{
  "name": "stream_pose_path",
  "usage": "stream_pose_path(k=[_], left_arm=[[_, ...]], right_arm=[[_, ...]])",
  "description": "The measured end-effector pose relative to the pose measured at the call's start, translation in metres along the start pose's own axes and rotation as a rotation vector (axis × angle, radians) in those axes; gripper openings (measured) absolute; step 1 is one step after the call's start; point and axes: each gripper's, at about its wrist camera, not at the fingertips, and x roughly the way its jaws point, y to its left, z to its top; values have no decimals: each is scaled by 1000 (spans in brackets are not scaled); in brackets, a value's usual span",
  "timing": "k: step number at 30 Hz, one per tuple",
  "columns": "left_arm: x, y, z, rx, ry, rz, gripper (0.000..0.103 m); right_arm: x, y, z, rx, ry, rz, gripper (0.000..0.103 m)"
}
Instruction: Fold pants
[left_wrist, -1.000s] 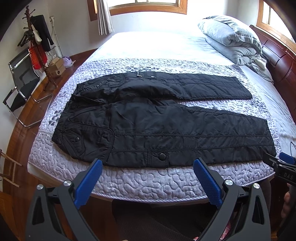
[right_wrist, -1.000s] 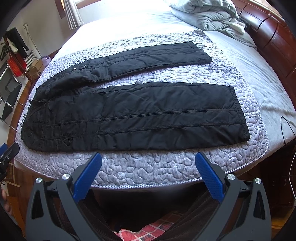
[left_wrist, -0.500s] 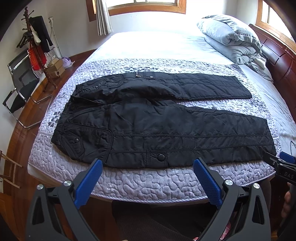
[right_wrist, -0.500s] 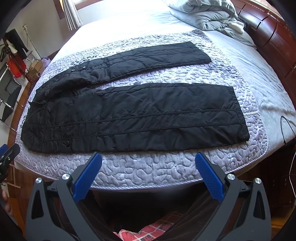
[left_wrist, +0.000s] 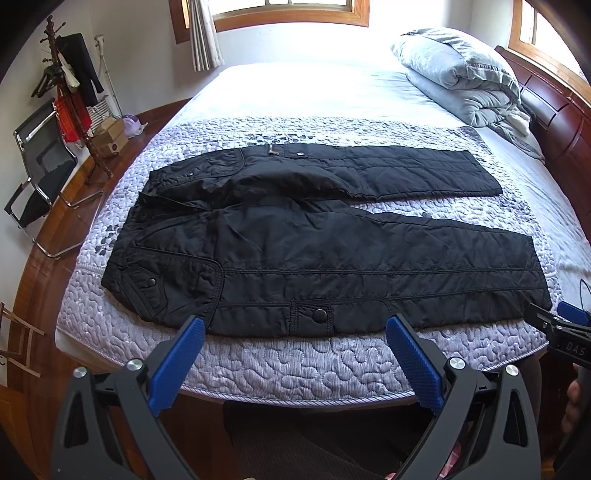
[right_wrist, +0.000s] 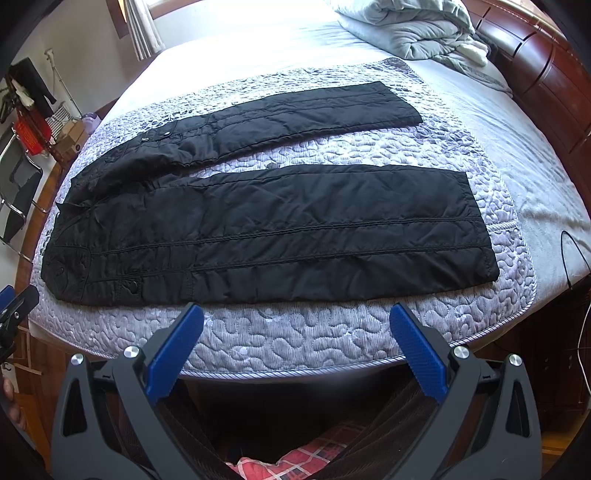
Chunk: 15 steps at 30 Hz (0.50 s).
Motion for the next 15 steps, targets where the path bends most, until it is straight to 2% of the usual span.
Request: stream_pose_path(k=[15], left_arm=[[4,0,0,2,5,0,99]], right_arm=[[6,-1,1,-3,2,-15,101]])
